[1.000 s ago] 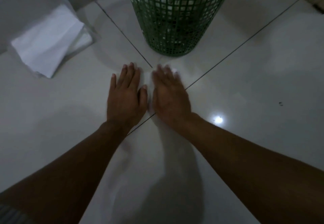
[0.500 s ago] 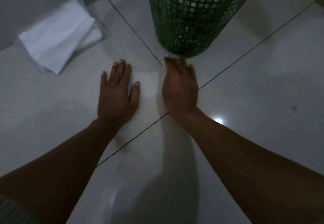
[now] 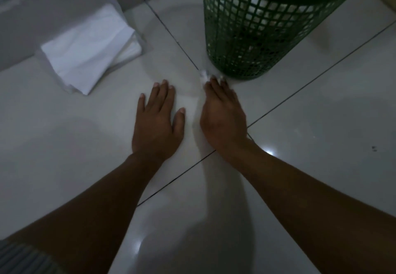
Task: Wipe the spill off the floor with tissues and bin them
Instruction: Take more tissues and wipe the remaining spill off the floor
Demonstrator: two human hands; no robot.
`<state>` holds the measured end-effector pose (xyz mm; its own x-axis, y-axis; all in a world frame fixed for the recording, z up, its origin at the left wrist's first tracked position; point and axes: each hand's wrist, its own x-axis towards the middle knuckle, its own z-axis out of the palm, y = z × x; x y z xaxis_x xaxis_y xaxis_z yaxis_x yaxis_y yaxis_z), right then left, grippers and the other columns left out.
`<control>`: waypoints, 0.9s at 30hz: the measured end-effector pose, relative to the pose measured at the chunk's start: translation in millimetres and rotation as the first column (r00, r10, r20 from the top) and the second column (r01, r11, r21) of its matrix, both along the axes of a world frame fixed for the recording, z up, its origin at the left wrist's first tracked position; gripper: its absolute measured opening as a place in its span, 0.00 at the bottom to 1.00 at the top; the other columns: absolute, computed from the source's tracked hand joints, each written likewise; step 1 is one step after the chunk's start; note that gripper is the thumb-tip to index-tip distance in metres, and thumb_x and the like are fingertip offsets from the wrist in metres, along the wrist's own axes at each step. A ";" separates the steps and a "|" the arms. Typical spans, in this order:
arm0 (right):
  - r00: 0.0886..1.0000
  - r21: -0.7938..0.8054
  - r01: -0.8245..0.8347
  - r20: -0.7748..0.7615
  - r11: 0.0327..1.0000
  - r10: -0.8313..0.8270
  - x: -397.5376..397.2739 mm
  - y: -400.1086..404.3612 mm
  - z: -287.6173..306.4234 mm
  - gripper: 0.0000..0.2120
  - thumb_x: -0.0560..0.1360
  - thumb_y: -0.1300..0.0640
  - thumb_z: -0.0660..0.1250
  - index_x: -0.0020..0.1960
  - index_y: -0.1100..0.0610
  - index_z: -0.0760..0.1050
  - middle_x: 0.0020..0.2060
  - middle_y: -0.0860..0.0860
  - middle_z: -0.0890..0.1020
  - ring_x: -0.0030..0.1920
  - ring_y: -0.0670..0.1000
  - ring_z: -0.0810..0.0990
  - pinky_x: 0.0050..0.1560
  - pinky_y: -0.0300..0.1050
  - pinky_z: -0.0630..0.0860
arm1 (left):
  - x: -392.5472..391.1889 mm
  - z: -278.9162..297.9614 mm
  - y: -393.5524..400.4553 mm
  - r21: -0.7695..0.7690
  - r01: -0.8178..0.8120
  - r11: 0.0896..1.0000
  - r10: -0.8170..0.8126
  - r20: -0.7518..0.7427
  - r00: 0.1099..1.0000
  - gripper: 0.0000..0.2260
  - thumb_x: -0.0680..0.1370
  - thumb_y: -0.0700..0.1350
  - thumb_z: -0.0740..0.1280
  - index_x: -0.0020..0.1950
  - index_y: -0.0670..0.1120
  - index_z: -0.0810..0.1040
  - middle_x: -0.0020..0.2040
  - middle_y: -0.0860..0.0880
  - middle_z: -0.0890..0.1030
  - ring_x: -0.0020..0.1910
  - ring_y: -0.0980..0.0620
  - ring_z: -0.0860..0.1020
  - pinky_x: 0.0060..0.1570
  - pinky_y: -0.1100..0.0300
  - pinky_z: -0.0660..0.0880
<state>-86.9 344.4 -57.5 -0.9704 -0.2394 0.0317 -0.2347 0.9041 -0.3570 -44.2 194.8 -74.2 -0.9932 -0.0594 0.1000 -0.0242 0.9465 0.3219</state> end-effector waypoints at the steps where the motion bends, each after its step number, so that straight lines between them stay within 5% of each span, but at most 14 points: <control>1: 1.000 0.017 0.001 -0.017 1.000 0.000 4.1 5.4 -1.6 0.29 0.78 0.64 0.50 0.79 0.57 0.55 0.77 0.54 0.64 0.78 0.54 0.57 0.77 0.52 0.57 | -0.4 0.9 -0.4 0.002 -0.004 1.000 0.004 0.003 1.000 0.26 0.83 0.53 0.54 0.79 0.43 0.58 0.80 0.44 0.59 0.80 0.48 0.54 0.78 0.45 0.51; 6: 0.998 0.036 -0.053 0.020 0.998 0.052 -15.0 -18.5 -4.4 0.31 0.75 0.58 0.48 0.79 0.61 0.54 0.76 0.58 0.63 0.78 0.58 0.57 0.78 0.51 0.55 | -1.1 0.8 -0.4 0.005 -0.003 1.000 0.003 0.022 1.000 0.26 0.83 0.53 0.52 0.79 0.44 0.57 0.80 0.45 0.57 0.80 0.49 0.52 0.78 0.45 0.49; 10: 0.994 -0.026 -0.096 0.047 0.995 0.097 -30.0 -32.0 -4.8 0.34 0.76 0.58 0.63 0.79 0.59 0.54 0.76 0.57 0.63 0.78 0.58 0.56 0.78 0.51 0.55 | -1.3 2.1 -1.2 0.030 -0.011 0.999 0.010 0.027 1.000 0.26 0.82 0.53 0.55 0.79 0.45 0.59 0.80 0.46 0.58 0.80 0.49 0.53 0.78 0.47 0.50; 15: 0.989 0.025 -0.141 -0.033 0.990 0.142 2.9 -1.9 -7.6 0.26 0.80 0.63 0.53 0.78 0.60 0.58 0.76 0.57 0.64 0.78 0.56 0.58 0.78 0.51 0.56 | -5.9 6.9 -15.9 0.013 -0.033 0.999 0.033 -0.039 0.999 0.26 0.80 0.53 0.62 0.75 0.42 0.66 0.77 0.43 0.65 0.77 0.47 0.61 0.75 0.48 0.59; 20: 0.994 0.054 -0.109 0.032 0.993 0.107 -38.7 -34.9 -5.1 0.26 0.80 0.58 0.53 0.78 0.60 0.57 0.77 0.56 0.62 0.78 0.57 0.55 0.78 0.52 0.54 | -6.6 -2.4 -25.4 -0.016 -0.058 0.998 0.058 0.023 0.998 0.30 0.82 0.56 0.54 0.79 0.42 0.56 0.80 0.43 0.56 0.80 0.48 0.52 0.78 0.48 0.51; 27: 0.998 0.092 0.041 -0.048 0.995 -0.037 4.6 8.7 -5.1 0.23 0.82 0.56 0.52 0.76 0.57 0.64 0.76 0.54 0.66 0.77 0.54 0.61 0.77 0.56 0.56 | -5.6 -2.7 -27.5 0.000 -0.054 0.999 0.054 0.000 0.999 0.30 0.82 0.57 0.54 0.79 0.42 0.56 0.80 0.43 0.56 0.80 0.49 0.52 0.79 0.51 0.49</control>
<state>-82.3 353.1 -62.6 -0.9771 -0.2055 0.0559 -0.2130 0.9417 -0.2604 -49.8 167.3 -76.9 -0.9885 -0.1134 0.0998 -0.0758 0.9438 0.3216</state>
